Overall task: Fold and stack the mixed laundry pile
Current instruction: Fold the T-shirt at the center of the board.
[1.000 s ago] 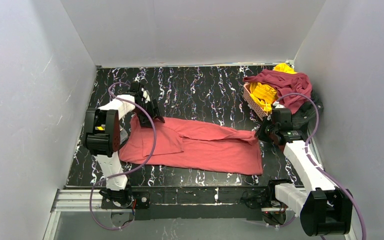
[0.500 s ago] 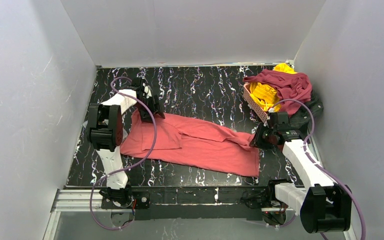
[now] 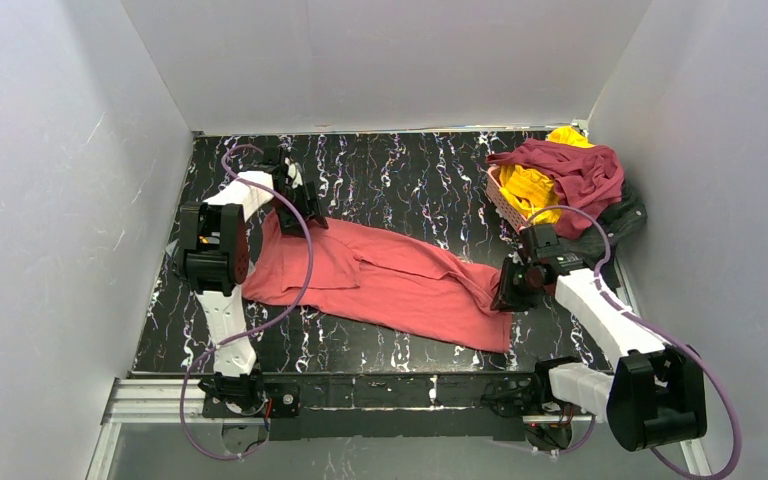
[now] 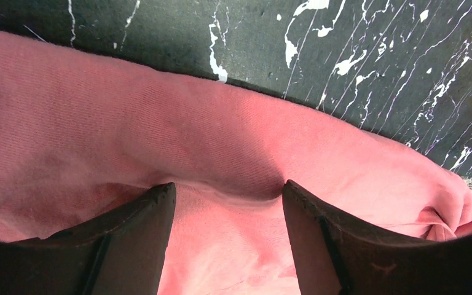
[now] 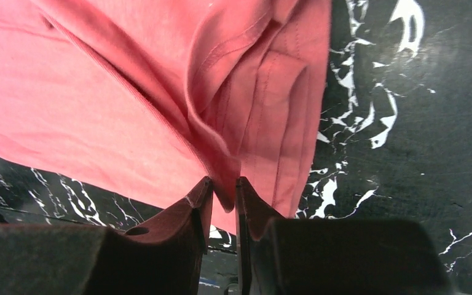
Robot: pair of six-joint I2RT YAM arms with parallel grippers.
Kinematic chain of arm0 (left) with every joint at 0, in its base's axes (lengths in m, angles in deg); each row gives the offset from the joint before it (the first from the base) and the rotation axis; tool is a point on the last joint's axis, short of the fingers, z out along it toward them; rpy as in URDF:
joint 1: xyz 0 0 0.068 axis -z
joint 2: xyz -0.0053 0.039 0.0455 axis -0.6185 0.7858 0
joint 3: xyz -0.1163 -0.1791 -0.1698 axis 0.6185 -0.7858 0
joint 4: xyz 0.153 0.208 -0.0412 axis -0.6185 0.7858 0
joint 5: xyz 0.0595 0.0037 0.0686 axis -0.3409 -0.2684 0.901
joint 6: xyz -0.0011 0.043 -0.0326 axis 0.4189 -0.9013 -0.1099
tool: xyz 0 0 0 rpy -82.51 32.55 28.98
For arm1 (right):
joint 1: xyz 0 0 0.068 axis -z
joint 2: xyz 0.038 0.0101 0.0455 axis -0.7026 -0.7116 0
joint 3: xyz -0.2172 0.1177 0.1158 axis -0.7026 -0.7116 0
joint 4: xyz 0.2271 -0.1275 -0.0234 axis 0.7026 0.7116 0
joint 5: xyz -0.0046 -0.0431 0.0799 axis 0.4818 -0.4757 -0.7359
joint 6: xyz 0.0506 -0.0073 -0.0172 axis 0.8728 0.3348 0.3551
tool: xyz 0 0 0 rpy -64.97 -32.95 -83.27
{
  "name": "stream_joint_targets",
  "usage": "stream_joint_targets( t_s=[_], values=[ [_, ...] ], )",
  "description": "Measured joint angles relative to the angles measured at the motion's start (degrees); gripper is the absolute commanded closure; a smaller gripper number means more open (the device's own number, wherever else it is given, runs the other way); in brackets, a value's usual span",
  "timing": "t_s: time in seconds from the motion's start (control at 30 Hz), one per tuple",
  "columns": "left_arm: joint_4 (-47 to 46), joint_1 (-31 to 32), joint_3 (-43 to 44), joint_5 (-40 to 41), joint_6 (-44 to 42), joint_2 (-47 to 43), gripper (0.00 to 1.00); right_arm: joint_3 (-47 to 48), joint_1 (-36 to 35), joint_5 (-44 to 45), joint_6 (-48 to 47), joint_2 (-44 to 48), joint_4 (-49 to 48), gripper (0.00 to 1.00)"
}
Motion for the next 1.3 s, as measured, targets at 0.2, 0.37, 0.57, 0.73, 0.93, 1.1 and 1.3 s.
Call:
stream_joint_targets(
  t_s=[0.2, 0.37, 0.57, 0.73, 0.93, 1.1, 1.3],
  values=[
    [-0.37, -0.63, 0.13, -0.07, -0.20, 0.11, 0.36, 1.90, -7.23, 2.97, 0.63, -3.54, 2.10, 0.62],
    [-0.44, -0.83, 0.13, -0.07, -0.31, 0.11, 0.37, 3.87, -8.70, 5.62, 0.90, -2.84, 5.88, 0.52],
    [-0.44, -0.83, 0.15, -0.07, -0.37, 0.11, 0.36, 8.39, -8.76, 7.78, 0.74, -1.64, 8.00, 0.43],
    [-0.44, -0.83, 0.15, -0.07, -0.37, 0.11, 0.36, 8.90, -8.76, 10.73, 2.08, -1.01, 3.85, 0.45],
    [-0.44, -0.83, 0.15, -0.13, -0.37, 0.11, 0.36, 8.90, -8.76, 13.25, 2.91, -5.66, -2.54, 0.40],
    [-0.44, -0.85, 0.15, -0.15, -0.37, 0.11, 0.36, 8.85, -8.76, 14.47, 2.84, -10.12, -6.40, 0.44],
    [-0.44, -0.85, 0.15, -0.13, -0.39, 0.11, 0.36, 8.24, -8.76, 16.46, 2.58, -13.66, -10.01, 0.86]
  ],
)
